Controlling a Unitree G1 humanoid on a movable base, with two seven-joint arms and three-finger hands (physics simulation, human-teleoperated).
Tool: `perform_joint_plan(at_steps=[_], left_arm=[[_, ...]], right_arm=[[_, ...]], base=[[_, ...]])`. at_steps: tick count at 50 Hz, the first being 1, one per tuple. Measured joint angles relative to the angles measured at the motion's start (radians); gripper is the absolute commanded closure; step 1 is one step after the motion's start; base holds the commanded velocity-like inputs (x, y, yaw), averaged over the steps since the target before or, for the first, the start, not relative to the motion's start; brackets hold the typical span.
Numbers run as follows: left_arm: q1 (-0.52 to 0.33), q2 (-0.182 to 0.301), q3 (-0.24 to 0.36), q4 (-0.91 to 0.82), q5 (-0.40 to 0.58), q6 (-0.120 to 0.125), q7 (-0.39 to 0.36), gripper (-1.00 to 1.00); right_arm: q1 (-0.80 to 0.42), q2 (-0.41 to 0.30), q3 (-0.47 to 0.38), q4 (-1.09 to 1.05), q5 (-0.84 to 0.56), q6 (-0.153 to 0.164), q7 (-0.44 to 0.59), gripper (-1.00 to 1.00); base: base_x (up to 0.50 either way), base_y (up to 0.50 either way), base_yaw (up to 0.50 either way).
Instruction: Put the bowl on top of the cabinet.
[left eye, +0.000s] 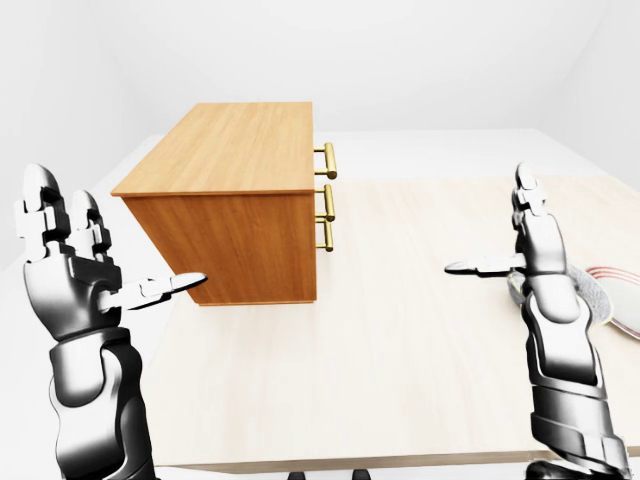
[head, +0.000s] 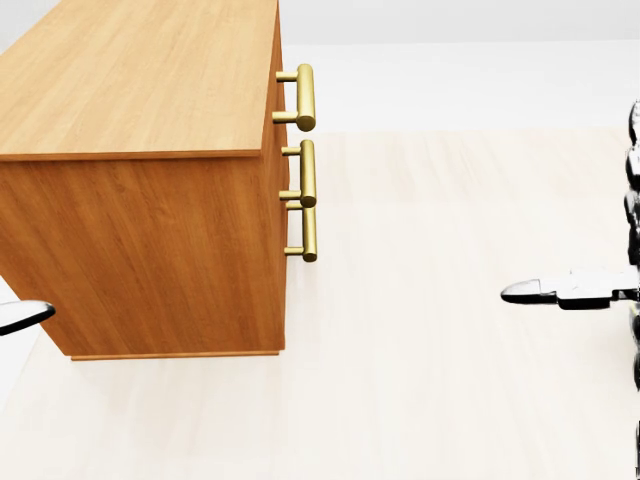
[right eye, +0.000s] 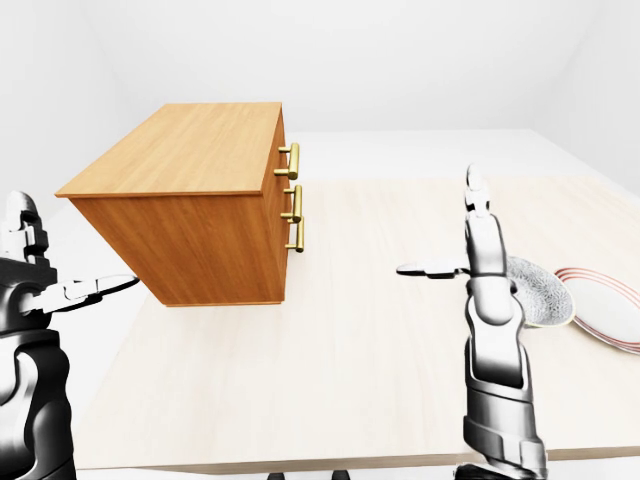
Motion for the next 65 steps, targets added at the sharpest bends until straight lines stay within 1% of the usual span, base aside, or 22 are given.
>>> perform_joint_plan(at_steps=[7,11,17,24,29,34,44,53,65], left_arm=[[-0.001,-0.001,-0.002,0.001,0.002,0.000,0.000,-1.00],[-0.002,0.000,-0.002,0.003,0.002,0.000,0.000,-1.00],[-0.004,0.001,-0.001,0.009,0.001,0.000,0.000,-1.00],[-0.006,0.002,-0.002,0.016,0.001,0.000,0.000,-1.00],[-0.007,0.003,-0.003,0.018,0.002,0.000,0.000,-1.00],[-0.008,0.004,-0.004,0.020,0.002,0.000,0.000,-1.00],[-0.009,0.004,-0.005,0.022,0.003,0.000,0.001,-1.00],[-0.010,0.005,-0.004,0.018,0.002,0.000,0.002,-1.00],[-0.009,0.004,-0.005,0.013,0.003,0.000,0.002,-1.00]], right_arm=[[-0.270,-0.151,0.064,0.417,-0.205,0.000,-0.024,-1.00],[-0.397,-0.220,0.104,0.648,-0.310,0.000,-0.033,-1.00],[-0.522,-0.308,0.154,0.885,-0.461,0.000,-0.018,-1.00],[-0.611,-0.405,0.192,1.021,-0.630,0.000,0.050,-1.00],[-0.636,-0.456,0.200,1.072,-0.725,0.000,0.106,-1.00],[-0.632,-0.496,0.207,1.103,-0.806,0.000,0.155,-1.00],[-0.600,-0.549,0.205,1.129,-0.916,0.000,0.221,-1.00],[-0.587,-0.558,0.199,1.137,-0.957,0.000,0.255,-1.00],[-0.564,-0.530,0.197,1.154,-0.948,0.000,0.249,-1.00]], base=[[0.00,0.00,0.00],[0.00,0.00,0.00],[0.00,0.00,0.00],[0.00,0.00,0.00],[0.00,0.00,0.00],[0.00,0.00,0.00],[0.00,0.00,0.00],[0.00,0.00,0.00],[0.00,0.00,0.00]])
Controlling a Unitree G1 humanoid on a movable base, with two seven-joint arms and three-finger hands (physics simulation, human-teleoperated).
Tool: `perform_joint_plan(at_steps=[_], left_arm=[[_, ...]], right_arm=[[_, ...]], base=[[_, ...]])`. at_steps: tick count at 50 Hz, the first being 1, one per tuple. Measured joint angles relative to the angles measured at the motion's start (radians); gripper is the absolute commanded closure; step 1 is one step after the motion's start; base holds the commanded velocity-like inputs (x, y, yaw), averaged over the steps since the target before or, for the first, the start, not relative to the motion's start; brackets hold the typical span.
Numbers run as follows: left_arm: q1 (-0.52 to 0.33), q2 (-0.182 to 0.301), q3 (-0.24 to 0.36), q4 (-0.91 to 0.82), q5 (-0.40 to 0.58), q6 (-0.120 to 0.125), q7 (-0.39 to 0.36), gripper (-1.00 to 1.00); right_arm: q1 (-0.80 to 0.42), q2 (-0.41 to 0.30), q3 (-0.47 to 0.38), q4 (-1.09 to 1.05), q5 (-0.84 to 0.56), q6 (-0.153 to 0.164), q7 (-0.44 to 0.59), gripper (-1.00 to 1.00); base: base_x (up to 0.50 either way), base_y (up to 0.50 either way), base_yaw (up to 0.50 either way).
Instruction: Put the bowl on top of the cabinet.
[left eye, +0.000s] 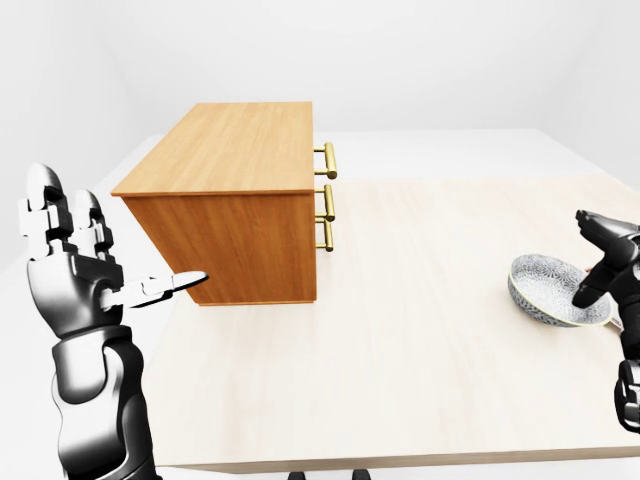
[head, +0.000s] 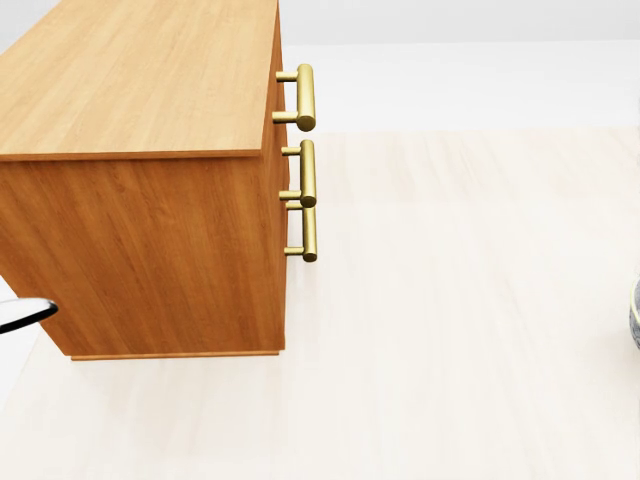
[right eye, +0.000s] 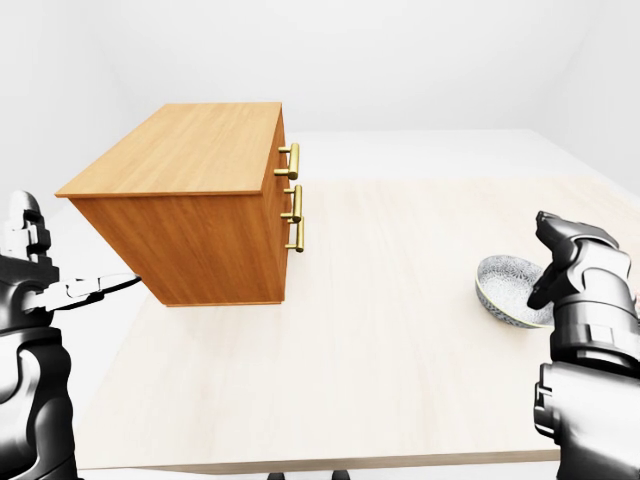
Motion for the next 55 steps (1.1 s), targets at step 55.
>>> perform_joint_plan(at_steps=[55], left_arm=[[0.000,-0.002,-0.003,-0.004,0.003,0.000,-0.001,-1.00]], right_arm=[[0.167,0.149,0.017,0.071,0.186,0.000,-0.104,-1.00]], base=[[0.00,0.00,0.00]])
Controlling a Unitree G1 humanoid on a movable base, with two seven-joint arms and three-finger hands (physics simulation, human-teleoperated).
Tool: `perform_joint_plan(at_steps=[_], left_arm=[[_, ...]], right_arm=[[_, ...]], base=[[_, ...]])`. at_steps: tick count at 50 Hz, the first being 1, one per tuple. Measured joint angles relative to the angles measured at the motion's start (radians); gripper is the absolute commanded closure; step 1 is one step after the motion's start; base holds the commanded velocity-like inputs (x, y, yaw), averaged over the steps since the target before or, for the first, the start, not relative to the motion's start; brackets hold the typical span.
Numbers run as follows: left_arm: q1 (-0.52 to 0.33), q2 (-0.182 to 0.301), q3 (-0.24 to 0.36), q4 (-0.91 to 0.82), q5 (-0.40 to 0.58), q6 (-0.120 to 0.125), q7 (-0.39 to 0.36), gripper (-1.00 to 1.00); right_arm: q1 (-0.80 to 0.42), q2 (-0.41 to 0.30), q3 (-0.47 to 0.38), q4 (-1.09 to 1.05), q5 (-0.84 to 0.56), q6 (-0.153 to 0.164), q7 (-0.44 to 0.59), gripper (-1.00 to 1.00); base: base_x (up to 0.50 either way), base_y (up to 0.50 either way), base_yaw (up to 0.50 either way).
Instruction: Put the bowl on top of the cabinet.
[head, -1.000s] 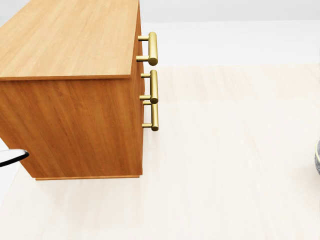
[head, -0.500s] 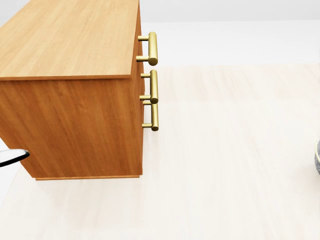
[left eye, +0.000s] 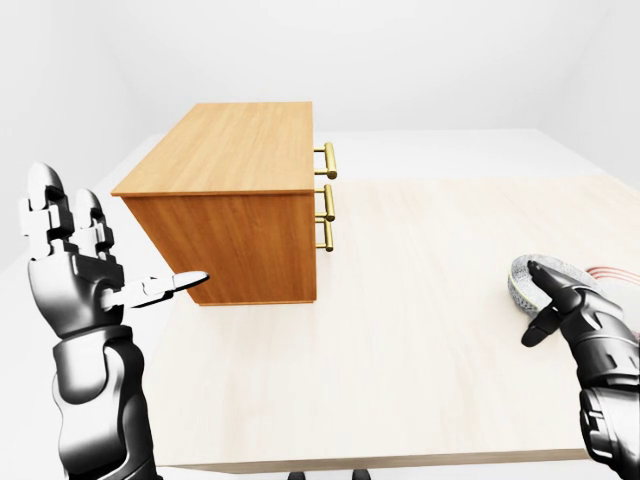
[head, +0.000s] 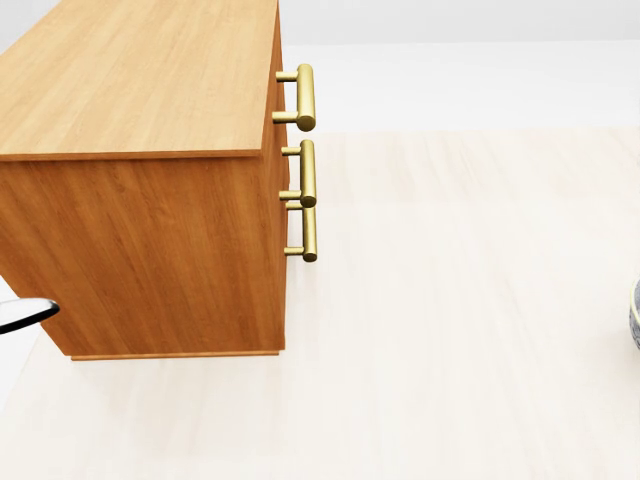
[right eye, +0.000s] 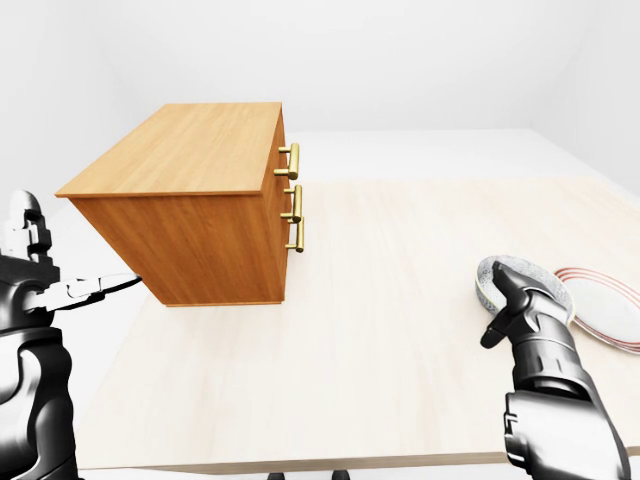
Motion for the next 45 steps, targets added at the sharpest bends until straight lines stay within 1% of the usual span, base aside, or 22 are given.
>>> perform_joint_plan(at_steps=[27,41,42,43,44,45], left_arm=[[-0.001,0.001,-0.001,0.005,0.000,0.000,0.001,-1.00],[0.002,-0.001,-0.002,-0.003,0.002,0.000,0.000,-1.00],[0.002,-0.001,-0.002,-0.003,0.003,0.000,0.000,-1.00],[0.002,-0.001,-0.002,-0.003,0.003,0.000,0.000,-1.00],[0.002,-0.001,-0.002,-0.004,0.003,0.000,0.000,-1.00],[0.002,-0.002,-0.002,-0.004,0.003,0.000,0.000,-1.00]], right_arm=[[0.075,0.030,0.000,0.018,0.050,0.000,-0.030,-1.00],[0.098,0.026,0.001,0.018,0.059,0.000,-0.039,-1.00],[0.099,0.026,0.001,0.018,0.059,0.000,-0.039,-0.78],[0.100,0.026,0.001,0.018,0.060,0.000,-0.040,-0.17],[0.101,0.027,0.000,0.018,0.062,0.000,-0.041,0.81],[0.102,0.027,-0.001,0.018,0.062,0.000,-0.045,1.00]], base=[[0.00,0.00,0.00],[0.00,0.00,0.00],[0.00,0.00,0.00],[0.00,0.00,0.00],[0.00,0.00,0.00],[0.00,0.00,0.00]])
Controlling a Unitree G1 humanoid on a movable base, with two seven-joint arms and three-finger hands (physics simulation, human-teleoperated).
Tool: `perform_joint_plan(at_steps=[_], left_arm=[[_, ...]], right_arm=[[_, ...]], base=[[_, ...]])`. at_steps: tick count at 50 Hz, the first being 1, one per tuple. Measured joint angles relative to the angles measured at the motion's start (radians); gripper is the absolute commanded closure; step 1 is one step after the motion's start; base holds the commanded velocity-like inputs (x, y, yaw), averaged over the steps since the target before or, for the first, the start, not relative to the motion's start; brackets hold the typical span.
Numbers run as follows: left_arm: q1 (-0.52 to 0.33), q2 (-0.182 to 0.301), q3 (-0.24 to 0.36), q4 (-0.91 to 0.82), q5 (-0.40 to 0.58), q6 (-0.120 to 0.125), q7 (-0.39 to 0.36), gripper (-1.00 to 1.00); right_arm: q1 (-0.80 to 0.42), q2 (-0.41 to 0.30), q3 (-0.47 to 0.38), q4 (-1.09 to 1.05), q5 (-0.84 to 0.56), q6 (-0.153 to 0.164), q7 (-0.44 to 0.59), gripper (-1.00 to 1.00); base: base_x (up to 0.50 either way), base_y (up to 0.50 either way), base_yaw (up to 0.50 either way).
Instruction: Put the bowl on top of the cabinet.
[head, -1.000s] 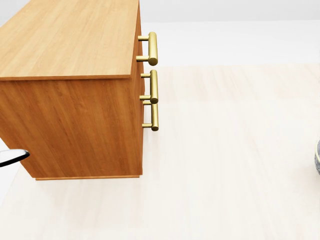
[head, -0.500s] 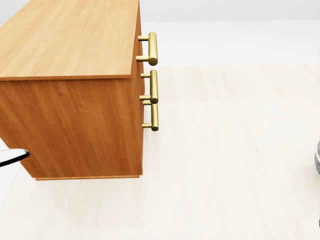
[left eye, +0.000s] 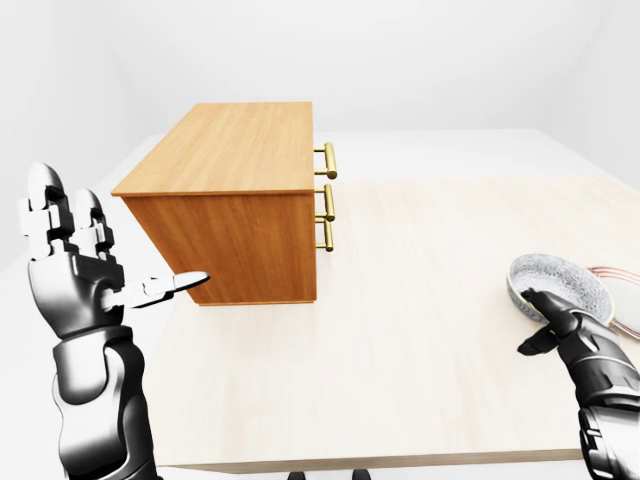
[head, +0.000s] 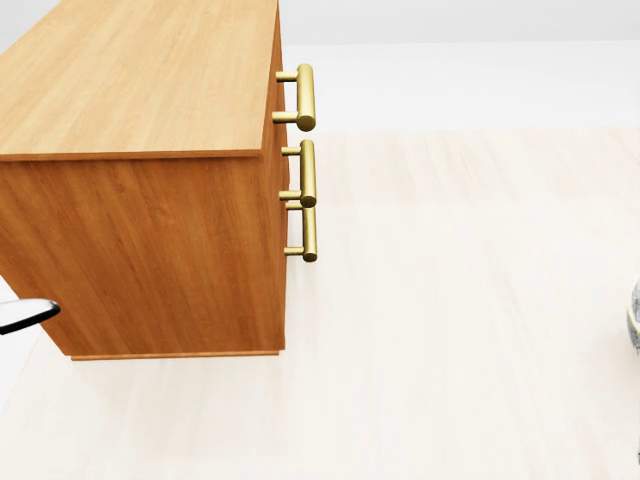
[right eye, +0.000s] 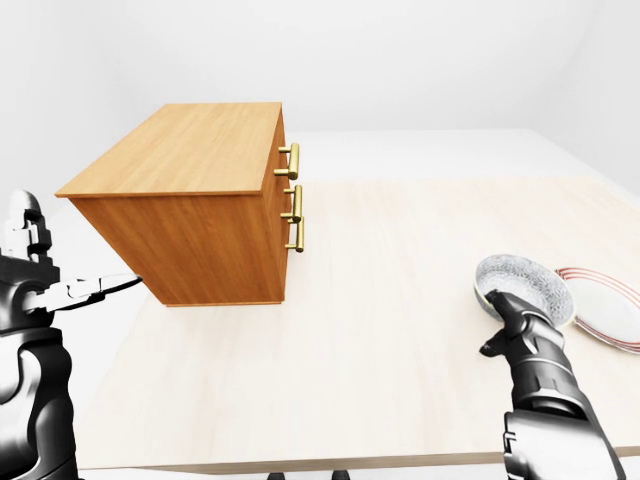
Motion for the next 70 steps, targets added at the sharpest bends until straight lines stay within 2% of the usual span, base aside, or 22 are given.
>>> perform_joint_plan(at_steps=[24,31,36,42,47,57,70], left_arm=[[-0.002,0.001,0.000,0.003,0.000,0.000,-0.001,-1.00],[-0.004,0.002,0.000,0.005,0.000,0.000,0.000,-1.00],[-0.005,0.002,-0.001,0.004,0.000,0.000,0.000,-1.00],[-0.004,0.001,-0.001,-0.001,-0.002,0.000,-0.001,-1.00],[-0.004,0.001,-0.001,-0.003,-0.004,0.000,-0.001,-1.00],[-0.004,0.002,0.005,-0.012,-0.011,0.000,-0.002,-1.00],[0.003,-0.004,0.001,-0.024,-0.013,0.000,-0.003,-1.00]], right_arm=[[-0.015,-0.012,-0.009,-0.007,-0.028,0.000,-0.039,1.00],[-0.074,-0.027,-0.004,-0.004,-0.017,0.000,-0.066,1.00],[-0.194,-0.058,0.013,-0.017,-0.069,0.000,-0.038,1.00],[-0.421,-0.081,0.032,-0.032,-0.162,0.000,0.011,1.00],[-0.627,-0.064,0.054,-0.031,-0.258,0.000,0.062,1.00],[-0.953,0.053,0.077,-0.013,-0.421,0.000,0.140,1.00],[-1.188,0.267,0.098,0.007,-0.550,0.000,0.190,1.00]], base=[[0.00,0.00,0.00],[0.00,0.00,0.00],[0.00,0.00,0.00],[0.00,0.00,0.00],[0.00,0.00,0.00],[0.00,0.00,0.00],[0.00,0.00,0.00]])
